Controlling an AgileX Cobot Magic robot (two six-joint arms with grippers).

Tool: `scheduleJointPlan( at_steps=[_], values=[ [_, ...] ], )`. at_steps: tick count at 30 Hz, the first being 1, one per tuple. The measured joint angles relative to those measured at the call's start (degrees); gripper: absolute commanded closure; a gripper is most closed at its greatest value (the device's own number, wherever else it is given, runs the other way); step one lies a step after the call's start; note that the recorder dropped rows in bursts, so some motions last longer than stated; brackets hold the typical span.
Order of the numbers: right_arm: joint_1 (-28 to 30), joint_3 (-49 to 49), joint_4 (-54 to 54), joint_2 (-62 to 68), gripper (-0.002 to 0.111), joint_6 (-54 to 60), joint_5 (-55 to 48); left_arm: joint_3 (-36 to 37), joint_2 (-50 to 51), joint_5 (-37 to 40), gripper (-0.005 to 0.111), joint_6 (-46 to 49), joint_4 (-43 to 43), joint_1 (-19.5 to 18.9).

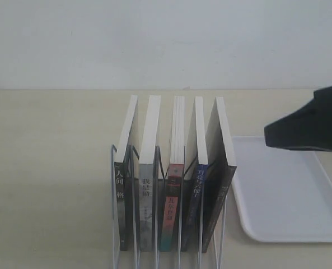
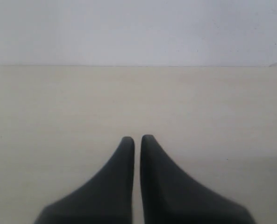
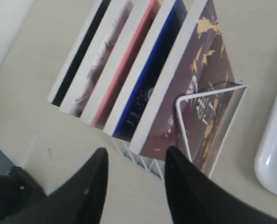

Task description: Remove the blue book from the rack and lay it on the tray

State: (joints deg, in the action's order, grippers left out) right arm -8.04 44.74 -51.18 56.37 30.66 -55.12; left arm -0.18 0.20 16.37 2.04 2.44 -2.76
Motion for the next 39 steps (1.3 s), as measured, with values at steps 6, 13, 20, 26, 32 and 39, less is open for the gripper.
scheduleJointPlan(
  at_steps=[6, 13, 20, 26, 32, 39],
  values=[
    [-5.00, 6.65, -2.14, 5.31, 0.064, 0.20, -3.63, 0.00, 0.00, 0.00, 0.103, 0.00, 0.00, 0.00],
    [-17.63, 14.58, 6.37, 8.15, 0.064, -6.20, -1.36, 0.00, 0.00, 0.00, 0.103, 0.00, 0.00, 0.00],
    [-23.76, 15.02, 33.83, 8.40, 0.064, -29.80, 3.98, 0.00, 0.00, 0.00, 0.103, 0.00, 0.00, 0.00],
    [-24.94, 15.12, 37.69, 11.37, 0.064, -39.31, 6.10, 0.00, 0.00, 0.00, 0.103, 0.00, 0.00, 0.00],
    [-26.92, 15.12, 38.89, 17.49, 0.064, -40.88, 7.26, 0.00, 0.00, 0.00, 0.103, 0.00, 0.00, 0.00],
    [-26.92, 15.12, 41.93, 19.22, 0.064, -44.04, 8.05, 0.00, 0.00, 0.00, 0.103, 0.00, 0.00, 0.00]
  ],
)
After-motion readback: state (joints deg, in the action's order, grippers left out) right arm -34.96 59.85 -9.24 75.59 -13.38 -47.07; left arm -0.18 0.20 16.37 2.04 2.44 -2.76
